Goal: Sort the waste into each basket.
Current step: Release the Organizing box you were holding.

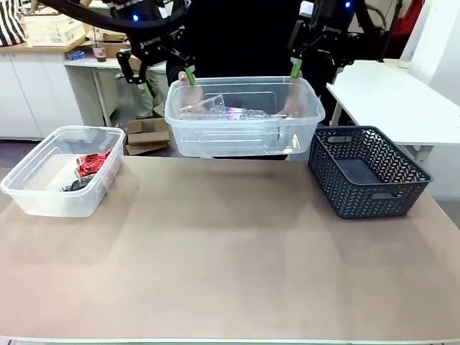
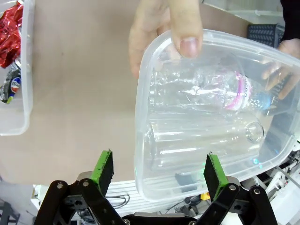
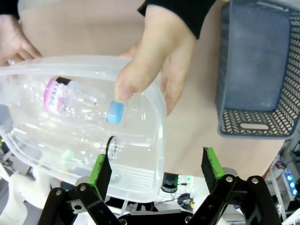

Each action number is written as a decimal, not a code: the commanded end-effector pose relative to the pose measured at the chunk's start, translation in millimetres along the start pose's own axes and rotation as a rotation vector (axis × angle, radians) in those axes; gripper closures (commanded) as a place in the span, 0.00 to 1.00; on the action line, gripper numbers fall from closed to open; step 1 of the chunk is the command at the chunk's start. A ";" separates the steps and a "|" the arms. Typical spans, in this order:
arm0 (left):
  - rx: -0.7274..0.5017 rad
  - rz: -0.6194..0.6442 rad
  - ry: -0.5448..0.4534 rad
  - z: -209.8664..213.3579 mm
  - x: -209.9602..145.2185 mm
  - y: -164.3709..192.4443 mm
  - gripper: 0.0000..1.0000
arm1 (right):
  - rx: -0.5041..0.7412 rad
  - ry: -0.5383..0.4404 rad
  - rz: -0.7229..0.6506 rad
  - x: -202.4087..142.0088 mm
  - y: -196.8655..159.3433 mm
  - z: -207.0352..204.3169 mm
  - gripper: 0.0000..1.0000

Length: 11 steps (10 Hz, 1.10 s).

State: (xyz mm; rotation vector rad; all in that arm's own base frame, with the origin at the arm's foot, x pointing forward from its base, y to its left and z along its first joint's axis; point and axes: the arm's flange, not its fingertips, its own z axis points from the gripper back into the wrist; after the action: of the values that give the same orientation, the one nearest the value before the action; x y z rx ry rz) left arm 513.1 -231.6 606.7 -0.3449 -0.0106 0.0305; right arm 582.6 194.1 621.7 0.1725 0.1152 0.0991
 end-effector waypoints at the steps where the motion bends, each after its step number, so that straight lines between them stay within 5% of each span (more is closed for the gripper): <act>1: -0.001 0.000 0.002 1.8 2.0 -0.1 0.00 | 0.014 0.008 0.001 2.3 -0.6 5.9 0.00; 7: -0.002 0.000 0.000 -0.5 2.6 -0.7 0.00 | 0.003 0.001 -0.002 1.3 -1.3 0.1 0.00; 9: 0.013 -0.016 -0.060 51.6 -67.7 18.0 0.00 | -0.068 -0.093 0.071 -118.7 4.0 26.2 0.00; 11: -0.080 -0.167 -0.082 77.5 -161.0 39.2 0.00 | -0.085 -0.210 0.060 -215.1 14.3 25.7 0.00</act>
State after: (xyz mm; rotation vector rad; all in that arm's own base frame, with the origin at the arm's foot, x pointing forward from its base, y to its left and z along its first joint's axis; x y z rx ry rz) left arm 403.6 -200.7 678.0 -0.3753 -0.0894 -0.0465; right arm 437.1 190.7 698.2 0.1158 -0.0147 0.1469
